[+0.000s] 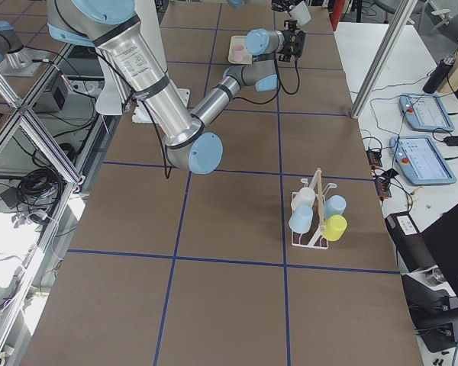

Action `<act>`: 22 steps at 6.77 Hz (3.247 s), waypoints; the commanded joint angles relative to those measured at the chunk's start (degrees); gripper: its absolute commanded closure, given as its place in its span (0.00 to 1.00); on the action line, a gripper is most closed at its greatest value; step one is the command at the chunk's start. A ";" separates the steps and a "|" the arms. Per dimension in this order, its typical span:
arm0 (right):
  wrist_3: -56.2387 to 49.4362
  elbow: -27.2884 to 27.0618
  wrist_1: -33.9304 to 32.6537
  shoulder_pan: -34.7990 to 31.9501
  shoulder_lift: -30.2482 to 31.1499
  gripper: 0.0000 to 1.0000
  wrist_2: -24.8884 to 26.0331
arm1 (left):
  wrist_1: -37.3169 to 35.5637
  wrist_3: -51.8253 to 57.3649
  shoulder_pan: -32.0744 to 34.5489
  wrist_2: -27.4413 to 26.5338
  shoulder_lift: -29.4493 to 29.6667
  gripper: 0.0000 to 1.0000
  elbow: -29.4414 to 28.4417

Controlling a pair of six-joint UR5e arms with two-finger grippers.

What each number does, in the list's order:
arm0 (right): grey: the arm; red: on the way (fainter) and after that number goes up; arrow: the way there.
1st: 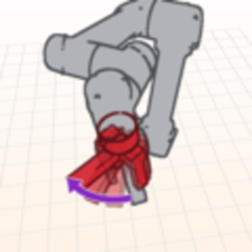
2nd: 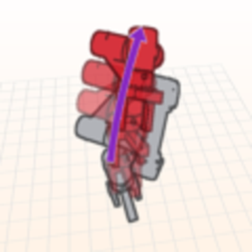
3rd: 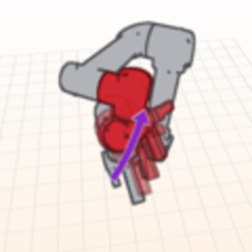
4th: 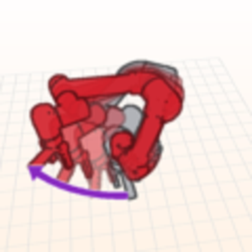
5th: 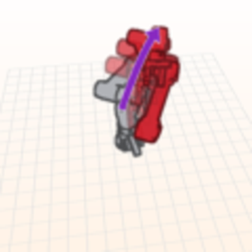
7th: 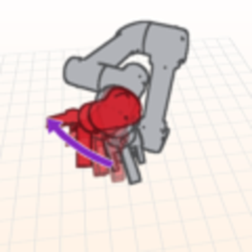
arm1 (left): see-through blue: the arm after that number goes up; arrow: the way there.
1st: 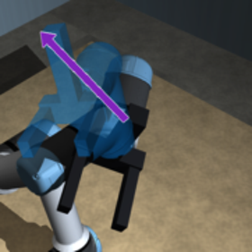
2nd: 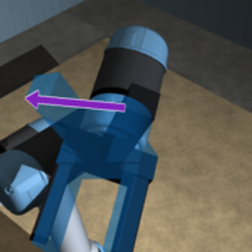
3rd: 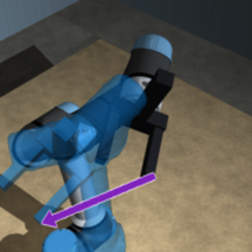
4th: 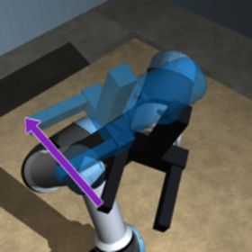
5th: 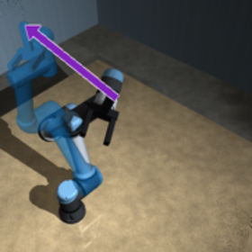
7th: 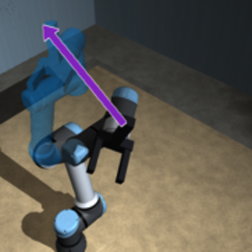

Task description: Transfer IKEA cup to right arm and place on rack

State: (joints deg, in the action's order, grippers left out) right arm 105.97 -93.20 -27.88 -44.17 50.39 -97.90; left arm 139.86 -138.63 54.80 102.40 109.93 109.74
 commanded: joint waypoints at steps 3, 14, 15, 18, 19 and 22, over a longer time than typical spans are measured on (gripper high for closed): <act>4.48 1.34 6.38 2.24 -0.82 0.00 3.33 | 29.61 -24.29 -5.92 -9.30 -0.33 1.00 -5.57; 13.21 5.40 18.74 8.22 -0.90 0.00 12.91 | 41.55 -27.57 -22.98 -28.49 7.49 1.00 -13.41; 13.21 5.40 18.74 8.22 -0.90 0.00 13.00 | 41.37 -27.57 -23.16 -28.49 8.01 1.00 -13.50; 13.21 5.66 18.74 8.22 -1.25 0.01 13.00 | 41.28 -25.92 -24.82 -29.27 8.28 1.00 -13.50; 13.21 5.66 18.74 8.22 -1.25 0.02 12.91 | 41.28 -25.64 -25.35 -29.71 8.28 1.00 -13.50; 13.21 5.75 18.83 8.40 -0.99 0.10 12.82 | 41.37 -25.64 -25.35 -29.72 8.37 1.00 -13.33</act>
State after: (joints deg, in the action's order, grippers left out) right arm 119.18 -87.51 -9.08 -35.81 49.30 -85.01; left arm 181.17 -164.29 29.44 72.71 118.25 96.35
